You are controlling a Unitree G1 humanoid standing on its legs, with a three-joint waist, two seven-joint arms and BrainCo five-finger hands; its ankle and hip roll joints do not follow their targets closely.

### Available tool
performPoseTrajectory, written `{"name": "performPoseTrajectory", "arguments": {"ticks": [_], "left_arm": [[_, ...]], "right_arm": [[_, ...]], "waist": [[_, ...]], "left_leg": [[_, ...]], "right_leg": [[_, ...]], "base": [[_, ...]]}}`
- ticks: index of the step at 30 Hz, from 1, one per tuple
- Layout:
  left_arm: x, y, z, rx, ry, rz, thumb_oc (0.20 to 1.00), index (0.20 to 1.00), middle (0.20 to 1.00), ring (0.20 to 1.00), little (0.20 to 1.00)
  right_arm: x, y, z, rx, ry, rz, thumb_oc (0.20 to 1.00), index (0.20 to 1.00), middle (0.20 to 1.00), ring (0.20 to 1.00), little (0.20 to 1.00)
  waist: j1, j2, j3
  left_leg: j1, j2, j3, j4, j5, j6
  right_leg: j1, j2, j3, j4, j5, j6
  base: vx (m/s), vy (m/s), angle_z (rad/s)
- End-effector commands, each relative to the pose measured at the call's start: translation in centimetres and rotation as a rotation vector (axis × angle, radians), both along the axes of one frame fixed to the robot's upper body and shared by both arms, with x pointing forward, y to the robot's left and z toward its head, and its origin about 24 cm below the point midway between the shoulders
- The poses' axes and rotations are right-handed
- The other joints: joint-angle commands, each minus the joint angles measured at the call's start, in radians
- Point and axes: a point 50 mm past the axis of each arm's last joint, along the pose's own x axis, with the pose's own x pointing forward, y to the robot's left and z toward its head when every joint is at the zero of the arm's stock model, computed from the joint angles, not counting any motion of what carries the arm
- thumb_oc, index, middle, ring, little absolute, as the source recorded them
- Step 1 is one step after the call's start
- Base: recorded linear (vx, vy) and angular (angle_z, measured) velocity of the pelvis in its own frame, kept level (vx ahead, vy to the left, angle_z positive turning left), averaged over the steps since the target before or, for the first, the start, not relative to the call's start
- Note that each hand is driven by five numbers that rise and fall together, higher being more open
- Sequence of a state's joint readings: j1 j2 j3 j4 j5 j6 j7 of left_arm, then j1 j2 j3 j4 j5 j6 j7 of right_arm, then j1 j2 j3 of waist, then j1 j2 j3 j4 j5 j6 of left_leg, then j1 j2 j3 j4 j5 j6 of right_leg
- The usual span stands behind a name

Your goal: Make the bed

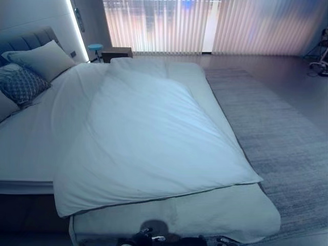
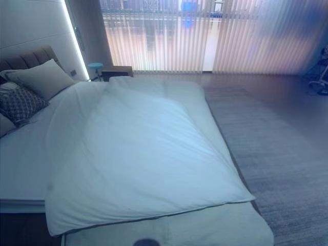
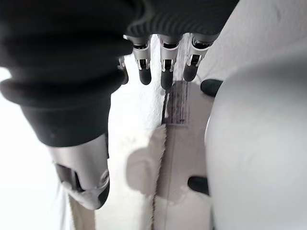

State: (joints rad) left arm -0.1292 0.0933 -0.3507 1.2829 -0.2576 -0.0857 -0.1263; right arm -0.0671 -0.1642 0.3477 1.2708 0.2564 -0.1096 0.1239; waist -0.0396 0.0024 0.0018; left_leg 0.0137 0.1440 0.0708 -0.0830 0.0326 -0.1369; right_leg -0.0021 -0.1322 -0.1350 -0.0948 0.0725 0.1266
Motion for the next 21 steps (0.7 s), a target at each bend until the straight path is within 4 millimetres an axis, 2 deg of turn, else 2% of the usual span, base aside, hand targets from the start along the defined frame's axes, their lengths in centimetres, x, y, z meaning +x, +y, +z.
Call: {"name": "performPoseTrajectory", "arguments": {"ticks": [1,3,7,9,14,15,16,19,21], "left_arm": [[2.1,-1.3,0.6,-0.024,-0.04,-0.019,1.0,1.0,1.0,1.0,1.0],[2.4,-1.0,0.7,-0.011,-0.053,-0.006,1.0,1.0,1.0,1.0,1.0],[3.6,-0.4,1.2,-0.061,-0.086,0.163,1.0,1.0,1.0,1.0,1.0],[4.8,-0.3,1.8,-0.098,-0.129,0.243,1.0,1.0,1.0,1.0,1.0],[9.3,-0.2,4.2,-0.221,-0.255,0.472,1.0,1.0,1.0,1.0,1.0],[11.2,0.0,5.4,-0.262,-0.303,0.556,1.0,1.0,1.0,1.0,1.0],[11.2,0.0,5.4,-0.262,-0.304,0.556,1.0,1.0,1.0,1.0,1.0],[14.2,-0.2,7.7,-0.343,-0.387,0.654,1.0,1.0,1.0,1.0,1.0],[16.1,0.0,9.4,-0.406,-0.444,0.738,1.0,1.0,1.0,1.0,1.0]], "right_arm": [[0.9,0.9,0.1,0.018,-0.009,0.006,1.0,1.0,1.0,1.0,1.0],[1.0,0.9,0.1,0.021,-0.017,0.002,1.0,1.0,1.0,1.0,1.0],[2.2,1.0,0.6,0.033,-0.068,-0.02,1.0,1.0,1.0,1.0,1.0],[3.0,1.1,0.9,0.044,-0.101,-0.031,1.0,1.0,1.0,1.0,1.0],[6.1,1.5,2.4,0.082,-0.223,-0.048,1.0,1.0,1.0,1.0,1.0],[7.0,1.9,2.9,0.098,-0.256,-0.035,1.0,1.0,1.0,1.0,1.0],[7.1,1.9,2.9,0.098,-0.256,-0.035,1.0,1.0,1.0,1.0,1.0],[8.9,2.6,4.2,0.123,-0.33,-0.007,1.0,1.0,1.0,1.0,1.0],[10.2,2.9,5.1,0.132,-0.38,0.014,1.0,1.0,1.0,1.0,1.0]], "waist": [[-0.005,-0.022,0.022],[-0.004,-0.024,0.025],[-0.008,-0.03,0.055],[-0.012,-0.035,0.078],[-0.026,-0.041,0.177],[-0.031,-0.043,0.207],[-0.031,-0.043,0.207],[-0.036,-0.049,0.263],[-0.04,-0.058,0.298]], "left_leg": [[-0.033,-0.058,-0.016,-0.004,-0.01,0.074],[-0.035,-0.059,-0.014,-0.004,-0.012,0.074],[-0.058,-0.062,-0.012,-0.004,-0.007,0.073],[-0.077,-0.059,-0.009,-0.004,-0.002,0.073],[-0.149,-0.048,-0.007,-0.004,0.031,0.067],[-0.178,-0.045,-0.007,-0.004,0.042,0.063],[-0.179,-0.045,-0.007,-0.004,0.042,0.063],[-0.223,-0.047,-0.002,-0.004,0.072,0.058],[-0.287,-0.049,-0.001,0.066,0.067,0.057]], "right_leg": [[-0.011,0.008,0.013,0.008,-0.01,0.006],[-0.013,0.007,0.015,0.008,-0.01,0.007],[-0.04,0.008,0.015,0.008,0.0,0.008],[-0.064,0.012,0.02,0.011,0.006,0.007],[-0.183,0.025,0.031,0.105,-0.006,0.001],[-0.221,0.03,0.033,0.13,-0.01,0.001],[-0.223,0.03,0.033,0.131,-0.01,0.001],[-0.283,0.038,0.033,0.177,-0.019,-0.001],[-0.337,0.036,0.035,0.214,-0.023,-0.002]], "base": [[0.03,0.044,-0.01],[0.0,0.012,-0.02],[-0.04,0.012,-0.01],[-0.09,0.012,-0.04],[-0.17,0.009,-0.05],[-0.12,0.0,-0.05],[-0.12,-0.005,0.0],[-0.13,-0.019,-0.01],[-0.15,-0.026,-0.04]]}}
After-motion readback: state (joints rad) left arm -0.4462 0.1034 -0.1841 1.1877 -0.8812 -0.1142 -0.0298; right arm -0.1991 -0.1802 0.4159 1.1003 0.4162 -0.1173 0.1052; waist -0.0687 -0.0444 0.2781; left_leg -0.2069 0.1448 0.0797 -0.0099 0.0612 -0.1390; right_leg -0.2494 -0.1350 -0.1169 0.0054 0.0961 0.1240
